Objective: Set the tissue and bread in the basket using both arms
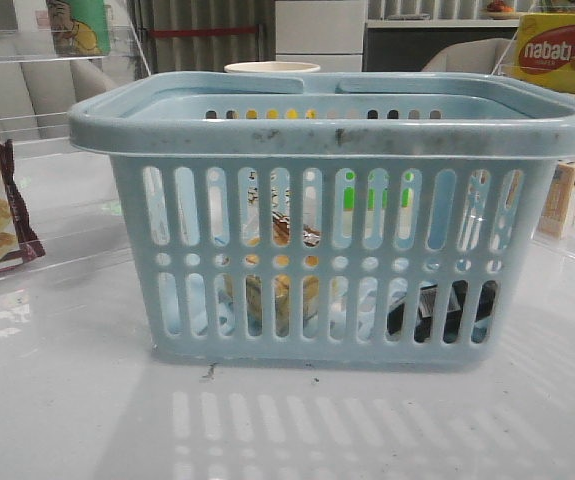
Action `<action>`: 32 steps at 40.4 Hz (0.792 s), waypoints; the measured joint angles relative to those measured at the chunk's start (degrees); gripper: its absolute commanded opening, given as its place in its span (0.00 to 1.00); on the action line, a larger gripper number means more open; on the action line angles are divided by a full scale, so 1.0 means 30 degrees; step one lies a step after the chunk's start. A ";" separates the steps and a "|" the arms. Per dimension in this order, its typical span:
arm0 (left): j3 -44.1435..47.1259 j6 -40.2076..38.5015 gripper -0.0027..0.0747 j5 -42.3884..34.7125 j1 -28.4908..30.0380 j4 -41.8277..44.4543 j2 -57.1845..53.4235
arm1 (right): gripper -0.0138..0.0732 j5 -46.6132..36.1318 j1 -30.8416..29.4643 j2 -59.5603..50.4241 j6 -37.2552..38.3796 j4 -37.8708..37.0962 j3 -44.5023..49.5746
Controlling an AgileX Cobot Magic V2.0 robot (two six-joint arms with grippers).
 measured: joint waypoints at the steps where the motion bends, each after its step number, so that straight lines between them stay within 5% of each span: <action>1: 0.0000 0.0000 0.15 0.0000 0.0000 0.0000 0.0000 | 0.22 0.0000 0.0000 0.0000 0.0000 0.0000 0.0000; 32: 0.0000 0.0000 0.15 0.0000 0.0000 0.0000 0.0000 | 0.22 -0.1607 0.0000 -0.0028 -0.0067 0.0033 0.0000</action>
